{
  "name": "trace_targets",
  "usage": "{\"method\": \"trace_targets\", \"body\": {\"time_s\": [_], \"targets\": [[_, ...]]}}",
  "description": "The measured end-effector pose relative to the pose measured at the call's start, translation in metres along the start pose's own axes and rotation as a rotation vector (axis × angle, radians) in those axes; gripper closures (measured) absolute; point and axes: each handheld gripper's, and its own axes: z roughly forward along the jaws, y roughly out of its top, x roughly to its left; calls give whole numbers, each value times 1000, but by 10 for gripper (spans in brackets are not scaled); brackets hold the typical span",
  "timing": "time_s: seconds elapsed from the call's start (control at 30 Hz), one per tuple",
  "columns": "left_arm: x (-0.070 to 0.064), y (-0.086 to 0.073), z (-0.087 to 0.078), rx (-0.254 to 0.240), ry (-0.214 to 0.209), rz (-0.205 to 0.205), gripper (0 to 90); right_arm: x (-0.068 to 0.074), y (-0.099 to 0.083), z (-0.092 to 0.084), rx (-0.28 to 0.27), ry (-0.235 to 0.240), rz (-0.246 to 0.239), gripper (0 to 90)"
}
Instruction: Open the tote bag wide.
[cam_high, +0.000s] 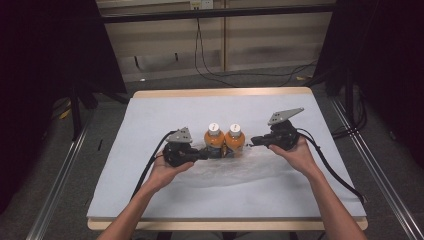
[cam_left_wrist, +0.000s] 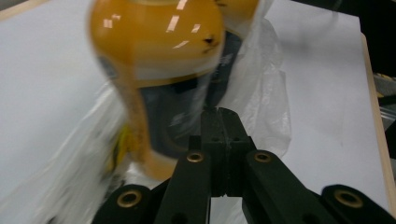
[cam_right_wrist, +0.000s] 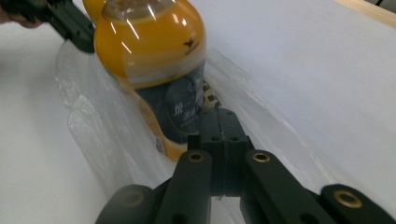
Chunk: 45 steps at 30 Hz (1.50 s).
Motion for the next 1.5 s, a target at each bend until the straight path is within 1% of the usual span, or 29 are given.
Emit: {"method": "trace_targets", "body": {"time_s": [0.07,0.1,0.17,0.23,0.3,0.37,0.4,0.43,0.47,0.6,0.67,0.7,0.73,0.77,0.8,0.83,0.87,0.93,0.97,1.07,1.1,1.17,1.2,1.23,1.33,1.37,1.4,1.47,1.5], "targets": [[-4,3,7,12,5,11,900,0,3,4,2,3,1,900],[-6,5,12,4,3,8,900,-1,4,6,6,-6,-8,900],[-11,8,19,8,11,38,900,-3,8,10,-15,1,16,900],[-13,9,24,7,-1,38,900,-2,10,16,4,-5,3,900],[-13,9,30,12,5,32,900,-3,10,21,18,1,2,900],[-15,8,36,22,10,33,900,-6,9,26,18,2,16,900],[-15,8,38,36,12,40,900,-7,9,29,21,6,20,900],[-16,7,42,49,31,60,900,-8,9,34,28,12,18,900],[-16,7,44,59,32,57,900,-9,9,37,34,14,17,900],[-15,6,46,52,44,56,900,-8,10,43,38,18,14,900],[-14,6,44,38,57,44,900,-8,11,45,39,17,10,900],[-11,6,42,14,44,23,900,-10,11,47,42,18,18,900],[-11,6,42,14,44,23,900,-10,11,47,42,18,18,900],[-12,5,43,17,64,30,900,-11,10,49,47,19,20,900],[-13,4,44,32,68,38,900,-13,9,52,63,8,22,900],[-13,3,46,42,70,48,900,-14,7,55,72,11,25,900],[-15,3,48,62,85,64,900,-15,6,58,78,16,30,900],[-16,0,53,73,78,65,900,-15,4,64,85,30,33,900],[-18,-1,56,80,87,66,900,-16,4,65,90,29,30,900],[-19,-3,59,99,88,81,900,-17,1,71,108,30,44,900],[-19,-5,61,100,76,79,900,-17,0,74,122,28,48,900],[-22,-9,62,124,70,78,900,-17,-1,76,131,31,50,900],[-22,-10,63,135,70,92,900,-18,-2,79,134,35,48,900],[-23,-12,64,132,67,81,898,-18,-3,81,136,36,48,900],[-23,-14,64,143,64,81,898,-18,-5,86,155,38,59,900],[-24,-15,65,134,57,78,898,-19,-6,88,157,43,66,900],[-26,-17,67,149,54,85,899,-20,-7,88,161,40,69,900],[-27,-18,68,151,47,85,899,-21,-7,90,163,40,67,900],[-27,-18,69,180,44,96,900,-21,-8,94,182,29,52,900]]}}
